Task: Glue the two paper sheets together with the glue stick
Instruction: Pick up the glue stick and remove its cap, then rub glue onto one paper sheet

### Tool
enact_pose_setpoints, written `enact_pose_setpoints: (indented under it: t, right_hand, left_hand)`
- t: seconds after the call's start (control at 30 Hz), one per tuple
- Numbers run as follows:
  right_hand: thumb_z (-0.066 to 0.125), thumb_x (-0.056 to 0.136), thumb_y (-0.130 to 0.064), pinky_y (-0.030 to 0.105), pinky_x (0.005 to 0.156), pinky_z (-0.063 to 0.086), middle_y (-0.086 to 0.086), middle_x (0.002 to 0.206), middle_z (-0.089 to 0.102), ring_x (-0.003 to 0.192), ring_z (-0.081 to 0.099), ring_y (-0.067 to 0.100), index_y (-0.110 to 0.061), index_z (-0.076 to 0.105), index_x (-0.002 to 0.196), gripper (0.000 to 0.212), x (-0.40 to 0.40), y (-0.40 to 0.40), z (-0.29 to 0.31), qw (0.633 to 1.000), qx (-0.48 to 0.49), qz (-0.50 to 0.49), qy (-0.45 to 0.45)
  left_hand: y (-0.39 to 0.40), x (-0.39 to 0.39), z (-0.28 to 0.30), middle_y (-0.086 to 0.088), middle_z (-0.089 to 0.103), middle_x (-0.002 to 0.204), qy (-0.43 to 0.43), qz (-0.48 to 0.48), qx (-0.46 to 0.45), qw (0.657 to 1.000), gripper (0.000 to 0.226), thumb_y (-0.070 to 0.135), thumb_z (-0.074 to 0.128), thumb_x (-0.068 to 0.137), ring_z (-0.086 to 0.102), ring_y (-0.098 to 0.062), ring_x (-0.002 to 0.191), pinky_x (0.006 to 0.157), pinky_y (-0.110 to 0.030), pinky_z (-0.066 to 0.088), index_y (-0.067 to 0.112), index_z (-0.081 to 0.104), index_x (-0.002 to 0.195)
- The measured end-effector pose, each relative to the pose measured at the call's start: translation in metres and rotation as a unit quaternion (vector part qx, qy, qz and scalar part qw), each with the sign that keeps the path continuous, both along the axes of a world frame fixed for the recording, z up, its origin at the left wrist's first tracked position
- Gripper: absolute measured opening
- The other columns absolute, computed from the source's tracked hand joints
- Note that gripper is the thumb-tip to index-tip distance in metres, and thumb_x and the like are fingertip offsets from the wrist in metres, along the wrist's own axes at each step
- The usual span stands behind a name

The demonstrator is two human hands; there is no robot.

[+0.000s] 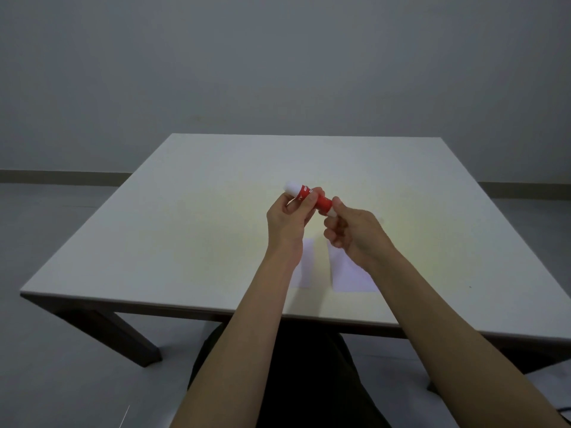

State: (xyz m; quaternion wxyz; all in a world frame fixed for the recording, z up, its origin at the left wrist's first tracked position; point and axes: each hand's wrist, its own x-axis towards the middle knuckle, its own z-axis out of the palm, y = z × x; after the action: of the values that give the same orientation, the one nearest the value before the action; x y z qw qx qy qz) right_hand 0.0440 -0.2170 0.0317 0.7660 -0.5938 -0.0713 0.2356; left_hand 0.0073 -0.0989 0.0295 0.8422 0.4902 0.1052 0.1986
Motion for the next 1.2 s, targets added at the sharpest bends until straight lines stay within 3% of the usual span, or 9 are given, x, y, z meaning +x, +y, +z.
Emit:
enact_pose_setpoints:
  t: [0.13,0.23,0.37,0.53,0.6,0.7,0.83,1.0,1.2]
  right_hand:
    - [0.044,0.09,-0.042,0.016,0.026,0.021,-0.006,0.037,0.031,0.029,0.032,0.01,-0.018,0.041,0.052,0.045,0.005,0.003,-0.001,0.981,-0.037,0.047,0.187]
    - [0.045,0.082,-0.033,0.017,0.029,0.021,-0.005,0.038,0.026,0.029,0.03,0.013,-0.02,0.031,0.043,0.043,0.004,0.004,0.0,0.976,-0.041,0.037,0.21]
    - [0.043,0.092,-0.042,0.026,0.049,0.048,0.006,0.063,0.062,0.054,0.063,0.022,-0.014,0.068,0.073,0.042,0.003,-0.003,0.0,0.995,-0.076,0.057,0.016]
    - [0.052,0.094,-0.025,0.025,0.053,0.051,0.006,0.081,0.064,0.061,0.061,0.018,-0.021,0.056,0.124,0.03,0.004,-0.008,0.005,0.975,-0.079,0.127,-0.162]
    - [0.048,0.096,-0.018,0.022,0.049,0.046,0.006,0.077,0.06,0.055,0.054,0.016,-0.018,0.059,0.12,0.027,0.007,-0.01,0.004,0.974,-0.102,0.096,-0.181]
    - [0.046,0.096,-0.014,0.02,0.047,0.044,0.004,0.071,0.06,0.051,0.052,0.013,-0.013,0.064,0.115,0.027,0.012,-0.016,0.0,0.959,-0.179,0.033,-0.216]
    - [0.051,0.091,-0.018,0.017,0.055,0.042,-0.013,0.071,0.062,0.054,0.054,0.002,-0.017,0.067,0.108,0.023,0.009,-0.013,-0.011,0.872,-0.349,0.029,-0.343]
    - [0.053,0.089,-0.015,0.024,0.074,0.039,0.005,0.099,0.068,0.087,0.059,0.017,-0.017,0.066,0.112,0.027,-0.002,-0.002,-0.019,0.82,-0.394,0.062,-0.41]
    - [0.054,0.087,-0.018,0.03,0.072,0.041,0.001,0.082,0.055,0.075,0.05,0.015,-0.018,0.066,0.11,0.026,-0.005,0.011,-0.019,0.788,-0.416,0.057,-0.451]
  left_hand:
    - [0.004,-0.003,-0.008,-0.003,0.075,0.094,-0.012,-0.041,0.063,0.997,0.012,0.005,0.065,0.084,0.068,-0.021,0.098,0.105,-0.043,0.044,0.006,0.062,0.096]
    - [0.005,-0.003,-0.011,-0.005,0.074,0.099,-0.013,-0.063,0.072,0.995,0.012,0.007,0.064,0.085,0.066,-0.022,0.104,0.107,-0.043,0.041,0.009,0.063,0.096]
    - [0.011,-0.004,-0.013,0.001,0.076,0.096,0.011,-0.057,0.086,0.995,0.01,0.012,0.067,0.083,0.068,-0.014,0.101,0.1,-0.032,0.045,0.013,0.067,0.094]
    - [0.029,-0.005,-0.013,0.015,0.075,0.082,0.043,-0.036,0.181,0.982,0.008,0.022,0.069,0.082,0.067,0.005,0.084,0.072,-0.005,0.046,0.022,0.07,0.09]
    - [0.05,-0.009,-0.016,0.016,0.071,0.105,0.055,-0.102,0.293,0.949,0.028,0.023,0.067,0.084,0.061,0.006,0.103,0.087,-0.007,0.043,0.023,0.066,0.112]
    - [0.09,-0.021,-0.026,0.01,0.049,0.142,0.139,-0.201,0.528,0.814,0.064,0.034,0.07,0.08,0.038,-0.005,0.136,0.11,-0.024,0.027,0.025,0.045,0.138]
    - [0.109,-0.026,-0.037,0.015,0.02,0.157,0.2,-0.282,0.624,0.7,0.084,0.046,0.074,0.072,0.004,-0.006,0.146,0.118,-0.036,0.009,0.038,0.031,0.143]
    - [0.108,-0.023,-0.042,0.016,0.007,0.159,0.203,-0.291,0.655,0.667,0.092,0.047,0.076,0.069,-0.004,-0.008,0.147,0.118,-0.037,0.005,0.034,0.028,0.146]
    - [0.11,-0.022,-0.047,0.012,0.013,0.158,0.183,-0.268,0.663,0.675,0.092,0.048,0.079,0.065,0.007,-0.006,0.145,0.108,-0.024,0.011,0.032,0.033,0.144]
